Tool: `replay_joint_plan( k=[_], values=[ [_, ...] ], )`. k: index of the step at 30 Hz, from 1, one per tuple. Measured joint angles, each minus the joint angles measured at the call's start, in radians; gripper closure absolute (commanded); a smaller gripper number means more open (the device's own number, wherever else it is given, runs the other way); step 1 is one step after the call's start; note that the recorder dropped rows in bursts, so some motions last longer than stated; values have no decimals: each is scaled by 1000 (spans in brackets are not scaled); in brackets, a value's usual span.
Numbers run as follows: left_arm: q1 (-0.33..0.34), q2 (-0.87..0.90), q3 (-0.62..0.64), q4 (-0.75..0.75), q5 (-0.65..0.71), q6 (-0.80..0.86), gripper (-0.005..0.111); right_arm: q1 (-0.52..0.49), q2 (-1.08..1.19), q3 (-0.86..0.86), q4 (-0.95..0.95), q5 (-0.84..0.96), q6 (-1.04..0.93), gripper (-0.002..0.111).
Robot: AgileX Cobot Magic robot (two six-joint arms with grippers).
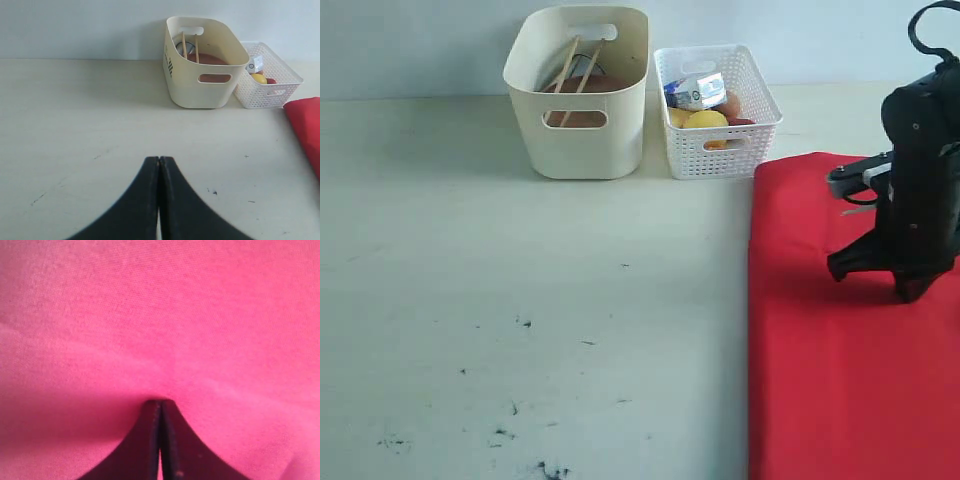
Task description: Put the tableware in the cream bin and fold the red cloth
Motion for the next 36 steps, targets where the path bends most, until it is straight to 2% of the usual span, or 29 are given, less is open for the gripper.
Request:
replay_joint_plan(
  k=[4, 9, 17, 30, 36],
  values=[
    [0, 0, 0, 0, 0, 0, 107, -90, 2, 0, -26, 8, 0, 108],
    [0, 0, 0, 0, 0, 0, 107, -143, 2, 0, -32, -20, 0, 108],
    [0, 0, 0, 0, 0, 0, 107, -155, 43, -41, -65, -67, -4, 108],
    [0, 0, 0, 0, 0, 0, 107, -156, 186, -301, -76, -54, -35, 108],
    [0, 0, 0, 0, 0, 0, 107, -160, 257, -445, -12, -100, -85, 108]
  ],
)
